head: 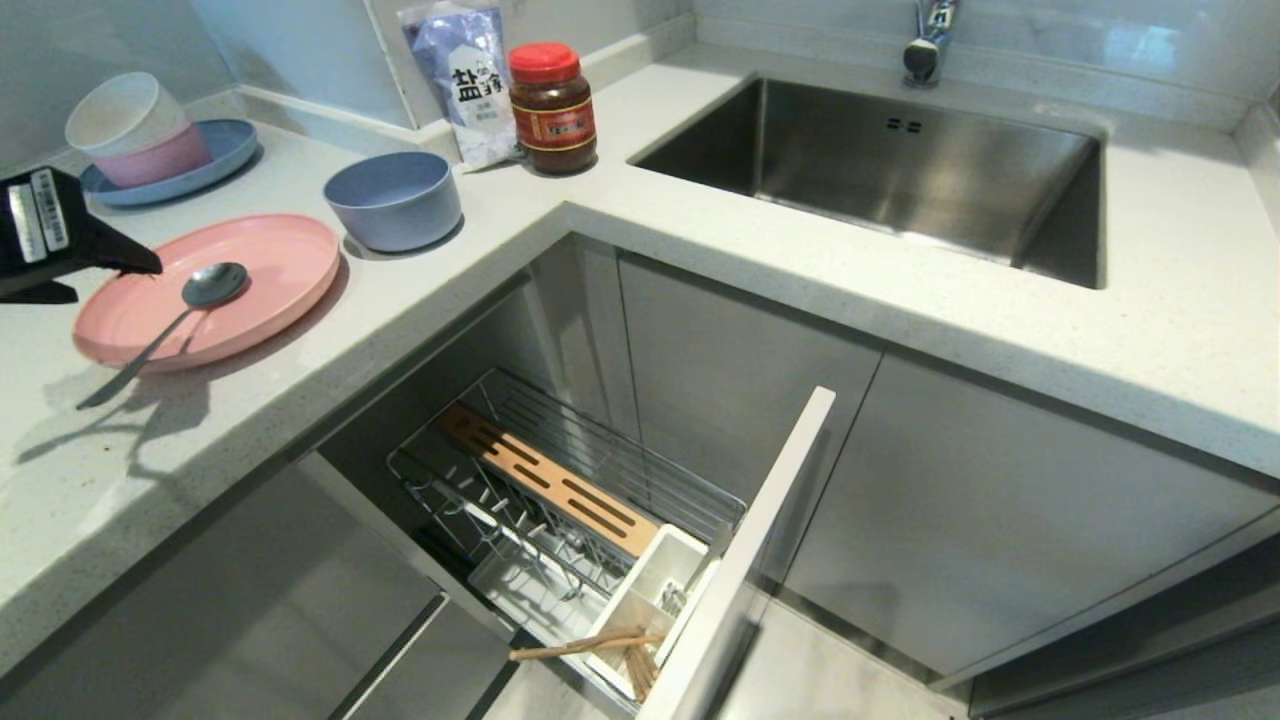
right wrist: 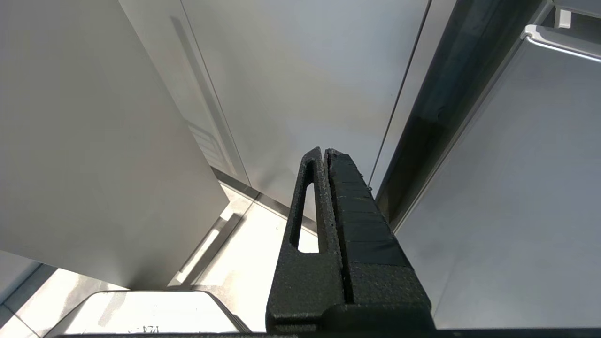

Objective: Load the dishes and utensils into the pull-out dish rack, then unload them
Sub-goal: Pick up the spoon and place it in the cupboard

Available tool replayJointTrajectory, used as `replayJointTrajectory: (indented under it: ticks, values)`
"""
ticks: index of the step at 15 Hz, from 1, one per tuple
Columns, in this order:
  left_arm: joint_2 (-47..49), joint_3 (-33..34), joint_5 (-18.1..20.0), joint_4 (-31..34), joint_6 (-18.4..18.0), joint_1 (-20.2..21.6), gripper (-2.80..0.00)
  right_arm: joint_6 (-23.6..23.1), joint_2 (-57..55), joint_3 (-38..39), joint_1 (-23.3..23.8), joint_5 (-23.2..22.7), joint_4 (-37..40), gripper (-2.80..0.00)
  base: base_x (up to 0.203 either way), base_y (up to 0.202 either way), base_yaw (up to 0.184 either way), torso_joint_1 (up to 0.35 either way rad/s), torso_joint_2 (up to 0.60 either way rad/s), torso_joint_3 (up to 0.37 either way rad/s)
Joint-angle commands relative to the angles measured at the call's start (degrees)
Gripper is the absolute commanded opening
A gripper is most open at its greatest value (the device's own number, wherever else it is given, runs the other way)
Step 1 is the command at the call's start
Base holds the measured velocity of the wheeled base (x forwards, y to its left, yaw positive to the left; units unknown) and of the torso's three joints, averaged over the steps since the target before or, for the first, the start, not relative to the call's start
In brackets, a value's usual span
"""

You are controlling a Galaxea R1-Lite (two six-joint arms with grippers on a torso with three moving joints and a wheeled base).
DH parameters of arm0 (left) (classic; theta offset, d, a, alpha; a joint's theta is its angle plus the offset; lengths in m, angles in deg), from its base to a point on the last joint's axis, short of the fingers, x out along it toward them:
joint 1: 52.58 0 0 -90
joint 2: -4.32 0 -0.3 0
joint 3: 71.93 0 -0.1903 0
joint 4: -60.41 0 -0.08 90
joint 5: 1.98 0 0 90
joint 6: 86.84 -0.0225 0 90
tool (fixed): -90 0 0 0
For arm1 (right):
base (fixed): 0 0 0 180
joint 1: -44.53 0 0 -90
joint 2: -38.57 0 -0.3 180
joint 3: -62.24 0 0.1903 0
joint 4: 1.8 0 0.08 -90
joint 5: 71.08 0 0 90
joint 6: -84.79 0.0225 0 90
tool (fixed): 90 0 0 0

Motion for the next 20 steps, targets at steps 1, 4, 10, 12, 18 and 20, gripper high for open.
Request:
replayJointTrajectory:
  ticks: [1,4,10,12,18,20]
  values:
    - [1.9,0.0,-0.8,0.5,-0.4,-0.1,0.00,0.0,0.2,0.1,0.0,0.0,-0.1,-2.80,0.000,0.000,0.000,0.000,0.00,0.000]
    - [3.4,0.0,-0.9,0.5,-0.7,-0.1,0.00,0.0,0.2,0.1,0.0,0.0,0.0,-2.80,0.000,0.000,0.000,0.000,0.00,0.000]
    - [5.9,0.2,-0.8,0.6,-0.7,-2.0,0.00,0.0,0.2,0.1,0.0,0.0,0.0,-2.80,0.000,0.000,0.000,0.000,0.00,0.000]
    - [6.2,-0.1,-0.8,2.3,-0.7,-2.1,0.00,0.0,0.2,0.1,0.0,0.0,-0.1,-2.80,0.000,0.000,0.000,0.000,0.00,0.000]
    - [6.5,-0.1,-0.6,2.4,-0.7,-2.4,0.00,0.0,0.2,0.1,-0.1,0.0,0.0,-2.80,0.000,0.000,0.000,0.000,0.00,0.000]
    - [6.7,-0.1,-0.6,2.3,-0.6,-2.4,0.00,0.0,0.2,0.1,0.0,0.0,0.0,-2.80,0.000,0.000,0.000,0.000,0.00,0.000]
